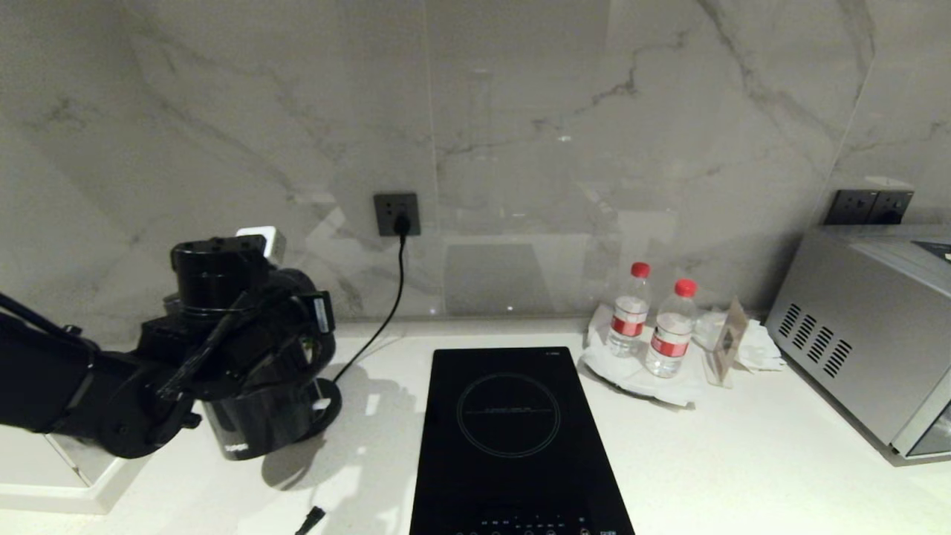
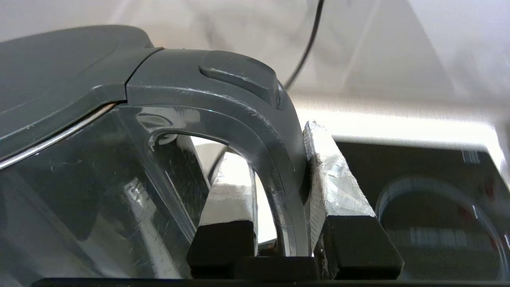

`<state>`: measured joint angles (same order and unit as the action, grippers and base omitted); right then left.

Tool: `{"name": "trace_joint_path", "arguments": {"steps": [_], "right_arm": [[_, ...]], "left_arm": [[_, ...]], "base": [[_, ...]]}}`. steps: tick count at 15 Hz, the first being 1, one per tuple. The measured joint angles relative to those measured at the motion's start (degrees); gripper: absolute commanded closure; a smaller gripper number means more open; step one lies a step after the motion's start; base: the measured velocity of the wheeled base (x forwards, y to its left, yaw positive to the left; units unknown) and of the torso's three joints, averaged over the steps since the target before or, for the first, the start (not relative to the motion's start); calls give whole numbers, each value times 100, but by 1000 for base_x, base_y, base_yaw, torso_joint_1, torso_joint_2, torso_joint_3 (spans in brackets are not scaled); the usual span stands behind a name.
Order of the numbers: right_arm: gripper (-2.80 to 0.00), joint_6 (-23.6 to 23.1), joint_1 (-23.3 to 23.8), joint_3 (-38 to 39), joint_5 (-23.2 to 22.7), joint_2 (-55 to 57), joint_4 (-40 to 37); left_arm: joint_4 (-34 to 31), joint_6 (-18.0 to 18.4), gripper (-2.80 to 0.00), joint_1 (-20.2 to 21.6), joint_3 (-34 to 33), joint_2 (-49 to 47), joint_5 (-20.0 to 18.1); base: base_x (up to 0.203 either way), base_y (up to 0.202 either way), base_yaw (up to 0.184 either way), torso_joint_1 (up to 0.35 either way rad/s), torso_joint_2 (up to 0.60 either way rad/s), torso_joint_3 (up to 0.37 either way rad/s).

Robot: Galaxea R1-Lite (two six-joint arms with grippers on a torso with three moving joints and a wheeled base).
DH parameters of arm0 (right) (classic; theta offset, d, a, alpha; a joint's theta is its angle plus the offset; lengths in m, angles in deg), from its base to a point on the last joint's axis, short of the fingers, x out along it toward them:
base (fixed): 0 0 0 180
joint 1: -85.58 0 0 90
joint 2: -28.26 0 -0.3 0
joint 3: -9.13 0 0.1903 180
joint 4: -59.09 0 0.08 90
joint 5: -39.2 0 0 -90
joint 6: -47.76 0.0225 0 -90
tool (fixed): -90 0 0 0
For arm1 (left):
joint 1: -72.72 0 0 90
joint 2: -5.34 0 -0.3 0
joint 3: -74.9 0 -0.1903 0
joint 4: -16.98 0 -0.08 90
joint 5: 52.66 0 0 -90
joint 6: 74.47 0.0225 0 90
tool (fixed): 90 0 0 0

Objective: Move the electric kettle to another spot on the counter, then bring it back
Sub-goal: Place it on the power base

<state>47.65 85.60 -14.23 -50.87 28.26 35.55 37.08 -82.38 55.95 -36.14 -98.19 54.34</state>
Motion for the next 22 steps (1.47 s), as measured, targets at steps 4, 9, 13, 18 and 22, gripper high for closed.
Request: {"name": "trace_joint_path", "arguments": {"steps": [4,9,13,18,22], "right_arm": [[0,-2,0,0,0,0,-1],[0,0,2,0,2,0,1],[0,-3,0,0,0,0,-1],[0,0,0,0,2,0,0],[0,1,0,0,2,0,1]], "left_arm": [[104,-28,0,-148,1114,-1074,604],[110,-17,0,-116,2103,-2072,796],[104,5,0,24,2704,-2739,904],[101,22,0,266,2802,-3006,913],[132,10,0,280,2370,-2821,892]], "base": [[0,0,0,0,0,0],[0,0,0,0,0,0],[0,0,0,0,0,0],[0,0,0,0,0,0],[0,0,0,0,0,0]]}}
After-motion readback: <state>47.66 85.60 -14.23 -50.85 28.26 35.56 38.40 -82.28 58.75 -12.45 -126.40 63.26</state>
